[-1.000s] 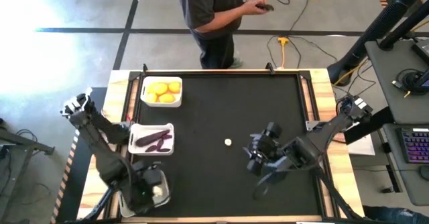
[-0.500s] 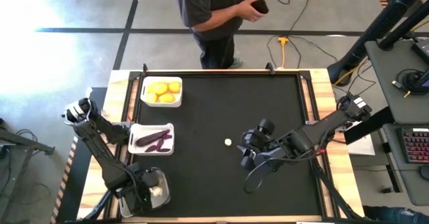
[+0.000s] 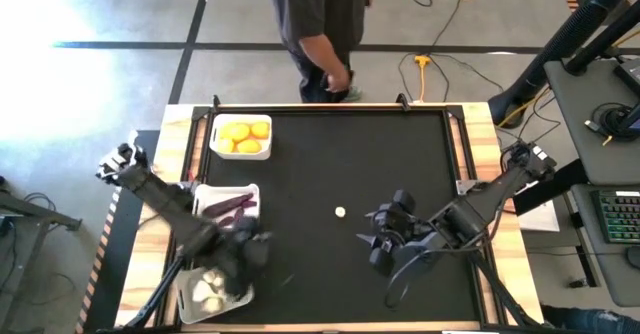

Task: Sort produce into baskets
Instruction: Put the garlic into the gray bin

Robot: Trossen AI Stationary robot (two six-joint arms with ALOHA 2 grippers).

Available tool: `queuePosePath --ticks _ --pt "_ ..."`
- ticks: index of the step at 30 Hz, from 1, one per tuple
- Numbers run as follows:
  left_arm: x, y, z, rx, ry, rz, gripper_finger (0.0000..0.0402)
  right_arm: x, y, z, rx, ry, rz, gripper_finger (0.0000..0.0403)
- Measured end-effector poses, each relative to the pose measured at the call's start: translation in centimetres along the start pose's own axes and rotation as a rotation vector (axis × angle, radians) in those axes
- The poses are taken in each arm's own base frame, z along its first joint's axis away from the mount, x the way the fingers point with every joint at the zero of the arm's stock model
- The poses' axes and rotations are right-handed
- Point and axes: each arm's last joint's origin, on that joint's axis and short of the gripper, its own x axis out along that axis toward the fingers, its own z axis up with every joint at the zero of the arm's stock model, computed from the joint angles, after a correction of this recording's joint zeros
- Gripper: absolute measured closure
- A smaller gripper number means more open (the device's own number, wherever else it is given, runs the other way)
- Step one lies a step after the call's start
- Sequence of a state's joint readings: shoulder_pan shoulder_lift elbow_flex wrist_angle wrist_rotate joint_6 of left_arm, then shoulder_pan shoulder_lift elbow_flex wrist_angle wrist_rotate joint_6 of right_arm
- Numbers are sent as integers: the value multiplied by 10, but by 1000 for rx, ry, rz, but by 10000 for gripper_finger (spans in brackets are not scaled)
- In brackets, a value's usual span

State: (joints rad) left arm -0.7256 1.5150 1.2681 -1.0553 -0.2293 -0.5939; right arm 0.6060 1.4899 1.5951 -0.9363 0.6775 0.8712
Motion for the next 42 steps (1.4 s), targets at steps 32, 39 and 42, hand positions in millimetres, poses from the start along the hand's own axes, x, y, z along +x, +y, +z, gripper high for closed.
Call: queuePosePath --ticks 32,39,42 --pt "199 138 120 -368 -411 214 153 -38 51 -69 278 -7 93 165" --pt "212 146 122 -436 -383 220 209 -36 48 -66 277 -15 77 165" --pt "210 145 125 -427 -365 218 249 -36 48 -66 277 -15 75 165"
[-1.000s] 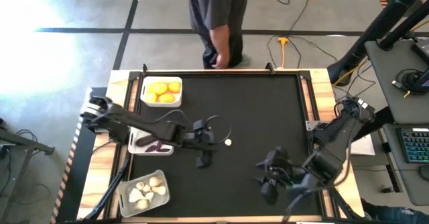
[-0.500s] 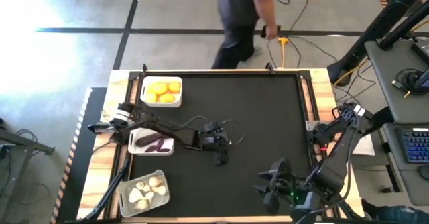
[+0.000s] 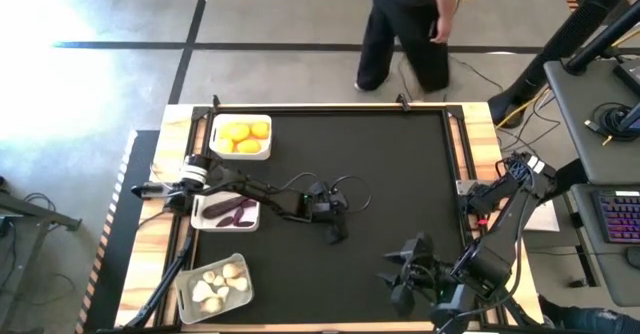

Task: Sort produce into baskets
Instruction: Put the garlic into the gray bin

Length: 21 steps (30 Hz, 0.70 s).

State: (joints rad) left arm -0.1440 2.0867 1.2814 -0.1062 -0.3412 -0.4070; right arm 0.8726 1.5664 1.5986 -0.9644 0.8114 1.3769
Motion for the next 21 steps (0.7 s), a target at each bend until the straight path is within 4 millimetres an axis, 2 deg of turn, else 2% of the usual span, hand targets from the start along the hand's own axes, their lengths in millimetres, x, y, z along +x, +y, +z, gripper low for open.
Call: queuePosePath --ticks 6,9,11,15,19,21 --pt "-6 3 -1 18 61 10 334 0 0 0 -20 -1 -1 165" --pt "-26 4 4 33 91 12 350 0 0 0 -49 -1 -1 165" --pt "-53 2 15 43 60 -7 350 0 0 0 -108 -1 -3 165" --pt "-130 -4 33 47 -91 -79 347 -1 0 2 -271 -4 1 165" --pt "-206 -5 28 70 -227 -190 348 3 0 8 -421 -14 -7 165" --pt "-240 -6 19 87 -243 -337 348 7 -1 12 -502 -17 -22 165"
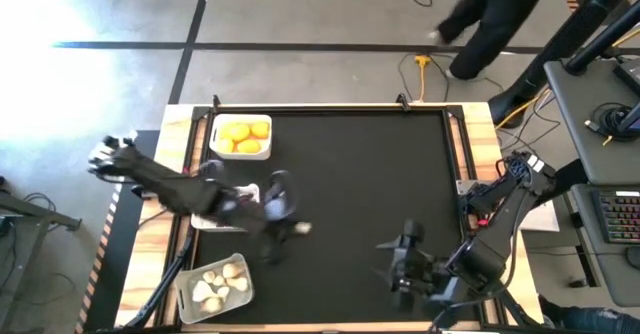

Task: Sort produce into baskets
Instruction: Put the garlic into the gray bin, then return to Home Position

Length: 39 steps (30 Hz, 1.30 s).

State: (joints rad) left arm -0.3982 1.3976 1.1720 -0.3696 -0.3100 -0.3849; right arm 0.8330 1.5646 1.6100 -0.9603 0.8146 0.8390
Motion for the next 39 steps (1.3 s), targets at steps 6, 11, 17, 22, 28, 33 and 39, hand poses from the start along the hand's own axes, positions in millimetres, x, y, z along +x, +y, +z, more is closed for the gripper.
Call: queuePosePath --ticks 6,11,17,22,28,33,39 --pt "-68 -31 -50 -156 190 -302 348 16 -13 12 -333 0 -63 165" --pt "-95 -53 -119 -258 320 -248 348 36 -31 30 -493 -31 -195 165" --pt "-92 -57 -187 -380 450 -125 348 61 -57 56 -402 -81 -334 165" --pt "-83 -56 -218 -411 535 -33 343 73 -69 72 -275 -144 -355 165" --pt "-86 -58 -214 -368 560 -28 278 64 -76 85 -214 -203 -322 165" --pt "-104 -49 -194 -237 588 72 208 54 -88 93 -203 -193 -205 165" --pt "-118 -33 -167 -131 549 83 180 49 -108 100 -279 -170 -106 165"
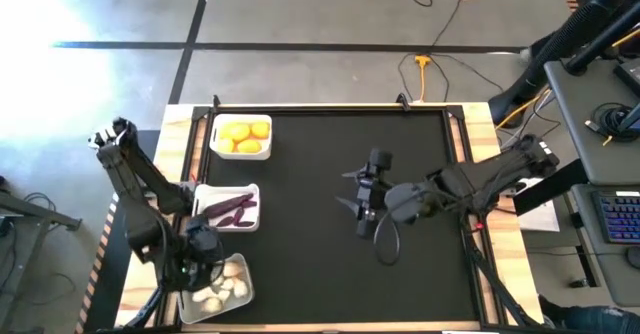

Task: Sort produce into baskets
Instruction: Return to Home Position

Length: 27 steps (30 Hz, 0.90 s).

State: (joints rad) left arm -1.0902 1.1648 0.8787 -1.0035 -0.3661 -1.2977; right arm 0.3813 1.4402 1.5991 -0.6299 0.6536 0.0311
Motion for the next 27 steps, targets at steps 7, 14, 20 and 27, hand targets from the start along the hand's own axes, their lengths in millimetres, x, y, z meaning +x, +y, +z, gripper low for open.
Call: queuePosePath --ticks 7,14,20,27 --pt "-9 32 46 -53 -367 11 198 9 -37 -3 -47 -61 179 165" --pt "-18 76 99 -54 -701 19 223 33 -84 -34 -33 -248 324 165" --pt "-21 125 129 -38 -803 -12 259 21 -121 -77 5 -364 323 165" --pt "-36 186 145 -33 -902 47 326 -19 -130 -136 81 -418 260 165"
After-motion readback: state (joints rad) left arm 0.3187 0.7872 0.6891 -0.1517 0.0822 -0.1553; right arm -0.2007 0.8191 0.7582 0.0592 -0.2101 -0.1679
